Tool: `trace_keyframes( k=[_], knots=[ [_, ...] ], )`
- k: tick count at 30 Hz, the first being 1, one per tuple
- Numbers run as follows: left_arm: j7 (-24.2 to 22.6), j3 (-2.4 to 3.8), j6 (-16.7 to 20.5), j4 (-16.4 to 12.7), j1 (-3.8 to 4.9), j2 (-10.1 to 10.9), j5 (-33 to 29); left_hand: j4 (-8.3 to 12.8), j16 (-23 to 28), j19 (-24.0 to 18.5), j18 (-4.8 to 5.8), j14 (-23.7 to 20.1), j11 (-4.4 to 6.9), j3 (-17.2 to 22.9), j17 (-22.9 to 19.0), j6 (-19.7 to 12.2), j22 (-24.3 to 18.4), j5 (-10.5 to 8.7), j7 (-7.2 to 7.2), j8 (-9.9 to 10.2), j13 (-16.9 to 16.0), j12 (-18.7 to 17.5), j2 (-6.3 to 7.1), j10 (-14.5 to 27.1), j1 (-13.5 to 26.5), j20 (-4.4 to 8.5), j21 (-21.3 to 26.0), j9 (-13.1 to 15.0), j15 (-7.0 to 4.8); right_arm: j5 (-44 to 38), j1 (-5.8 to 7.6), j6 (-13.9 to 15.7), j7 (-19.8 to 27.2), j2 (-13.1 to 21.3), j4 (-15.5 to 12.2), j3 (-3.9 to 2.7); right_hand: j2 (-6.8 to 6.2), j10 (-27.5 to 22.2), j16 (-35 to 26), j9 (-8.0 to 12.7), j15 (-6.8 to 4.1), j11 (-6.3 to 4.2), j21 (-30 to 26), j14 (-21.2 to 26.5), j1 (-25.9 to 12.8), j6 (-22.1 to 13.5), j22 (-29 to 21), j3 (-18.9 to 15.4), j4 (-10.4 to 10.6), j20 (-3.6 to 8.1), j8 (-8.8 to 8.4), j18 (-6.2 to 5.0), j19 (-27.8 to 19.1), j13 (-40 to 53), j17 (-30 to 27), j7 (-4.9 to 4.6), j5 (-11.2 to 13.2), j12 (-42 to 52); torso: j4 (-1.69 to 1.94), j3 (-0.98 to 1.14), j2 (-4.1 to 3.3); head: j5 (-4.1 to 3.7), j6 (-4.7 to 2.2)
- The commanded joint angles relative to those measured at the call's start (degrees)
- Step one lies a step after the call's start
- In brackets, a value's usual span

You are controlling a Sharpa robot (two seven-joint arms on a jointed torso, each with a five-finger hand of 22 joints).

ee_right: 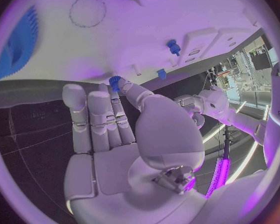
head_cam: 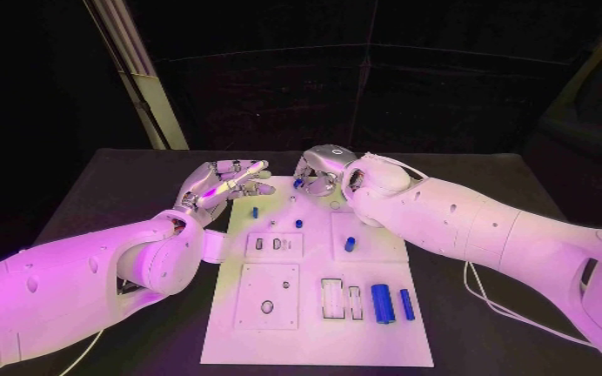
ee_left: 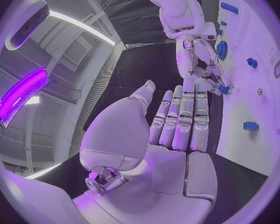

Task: Assemble the parts on the task board

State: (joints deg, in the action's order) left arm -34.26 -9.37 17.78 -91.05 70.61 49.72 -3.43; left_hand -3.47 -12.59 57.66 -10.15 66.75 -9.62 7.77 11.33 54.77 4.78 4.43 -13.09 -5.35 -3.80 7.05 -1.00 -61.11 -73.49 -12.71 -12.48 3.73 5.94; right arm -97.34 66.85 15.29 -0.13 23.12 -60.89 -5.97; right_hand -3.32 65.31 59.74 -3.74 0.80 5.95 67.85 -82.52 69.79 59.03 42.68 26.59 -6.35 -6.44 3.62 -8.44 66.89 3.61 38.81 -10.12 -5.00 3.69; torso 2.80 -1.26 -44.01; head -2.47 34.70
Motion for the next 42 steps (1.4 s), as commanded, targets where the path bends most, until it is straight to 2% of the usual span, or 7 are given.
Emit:
trace_keyframes(
  k=[1,12,18,26,27,35,42],
  knots=[
    [0.1,0.05,-0.8,0.0,0.13,-0.1,0.3,0.3,0.3,0.3,-0.33,0.0,0.04,0.1,0.1,-0.3,-0.1,-0.23,-0.11,0.4,0.1,-0.3,-0.35,0.5,0.0,0.1,0.4,-0.1,0.31,-0.1,0.11,1.2,-0.2,0.0,-0.1,-0.02,-1.07,-2.7,-1.3,0.0,0.41,0.7,-1.1,0.7,0.1,-1.4,-1.9,-0.4,0.6,-0.46,-0.03,-0.51,-1.3,0.0,-2.0,-0.65,0.3,-0.2,-0.07,0.04,0.0,0.01,-0.01],
    [0.3,0.05,-0.8,0.0,0.14,0.1,0.3,0.3,0.3,0.3,-0.33,0.0,0.04,0.1,0.1,-0.3,-0.1,-0.23,-0.11,0.4,0.1,-0.3,-0.35,0.5,0.0,0.1,0.4,-0.1,0.31,0.4,0.1,3.3,-0.4,1.9,-2.4,-0.01,-1.72,-4.3,-1.8,-0.1,0.95,1.26,-1.9,0.9,1.0,-3.8,-3.3,-2.8,1.9,-1.21,0.13,-0.84,-2.4,0.4,-3.2,-1.23,0.1,0.6,0.09,0.11,0.07,-0.17,0.02],
    [0.4,0.04,-0.8,-0.1,0.14,0.4,0.3,0.4,0.4,0.3,-0.33,-0.1,0.01,0.1,0.1,-0.3,-0.1,-0.23,-0.14,0.4,0.1,-0.3,-0.34,0.5,0.1,0.08,0.5,-0.1,0.33,3.8,0.08,3.0,-1.7,7.6,-7.5,-0.01,-1.3,3.6,1.2,-0.3,-0.42,-0.66,0.7,-0.3,1.6,-2.5,1.0,-2.8,3.0,-0.24,0.66,-0.18,0.4,2.0,0.7,0.05,-1.6,4.7,-0.13,0.12,0.14,-0.14,-0.22],
    [0.3,0.03,-1.0,-0.4,0.14,0.7,0.3,0.4,0.4,0.3,-0.32,-0.1,0.01,0.1,0.1,-0.3,-0.1,-0.23,-0.14,0.4,0.1,-0.3,-0.34,0.5,0.1,0.08,0.5,0.0,0.34,10.2,0.1,-1.2,-5.3,16.2,-13.4,-0.04,-5.3,14.2,6.7,-0.2,-2.71,-3.34,5.1,-2.1,-1.3,-4.4,8.4,-8.7,6.7,2.02,0.53,1.19,4.8,8.7,7.9,2.22,-6.6,13.8,-0.68,0.32,0.44,-0.06,-0.28],
    [0.3,0.03,-1.0,-0.4,0.14,0.8,0.3,0.4,0.4,0.3,-0.32,-0.1,0.01,0.1,0.1,-0.3,-0.1,-0.23,-0.14,0.4,0.1,-0.3,-0.34,0.5,0.1,0.08,0.5,0.0,0.34,10.6,0.1,-1.9,-5.6,17.0,-13.9,-0.05,-5.36,12.2,8.4,-0.4,-3.24,-3.56,6.5,-2.2,0.2,-5.1,10.4,-12.2,8.2,2.61,1.0,1.5,5.8,14.5,9.5,2.75,-7.6,18.9,-0.71,0.36,0.46,-0.1,-0.28],
    [0.3,0.02,-1.1,-0.4,0.13,0.8,0.3,0.4,0.4,0.3,-0.32,-0.1,0.01,0.1,0.1,-0.3,-0.1,-0.23,-0.14,0.4,0.1,-0.3,-0.34,0.5,0.1,0.08,0.5,0.0,0.34,11.3,0.1,-6.0,-7.7,19.7,-14.8,-0.06,-3.96,7.2,10.7,-0.5,-2.5,-3.07,9.8,-1.9,4.4,-7.4,16.2,-20.0,14.5,1.93,2.35,2.47,7.5,37.0,11.2,1.85,-7.9,39.8,-0.59,0.36,0.39,-0.57,-0.47],
    [0.4,0.02,-1.2,-0.2,0.12,0.6,0.3,0.4,0.4,0.3,-0.32,-0.1,0.01,0.1,0.1,-0.3,-0.1,-0.23,-0.14,0.4,0.1,-0.3,-0.34,0.5,0.1,0.08,0.5,0.0,0.34,10.8,0.1,-7.9,-8.6,19.5,-13.7,-0.06,-3.7,7.5,10.8,-0.3,-2.28,-2.86,10.3,-1.8,5.7,-8.5,17.1,-21.2,16.1,1.73,2.42,2.59,7.7,41.5,11.0,1.64,-8.6,43.9,-0.45,0.32,0.36,-0.8,-0.61]
  ],
)
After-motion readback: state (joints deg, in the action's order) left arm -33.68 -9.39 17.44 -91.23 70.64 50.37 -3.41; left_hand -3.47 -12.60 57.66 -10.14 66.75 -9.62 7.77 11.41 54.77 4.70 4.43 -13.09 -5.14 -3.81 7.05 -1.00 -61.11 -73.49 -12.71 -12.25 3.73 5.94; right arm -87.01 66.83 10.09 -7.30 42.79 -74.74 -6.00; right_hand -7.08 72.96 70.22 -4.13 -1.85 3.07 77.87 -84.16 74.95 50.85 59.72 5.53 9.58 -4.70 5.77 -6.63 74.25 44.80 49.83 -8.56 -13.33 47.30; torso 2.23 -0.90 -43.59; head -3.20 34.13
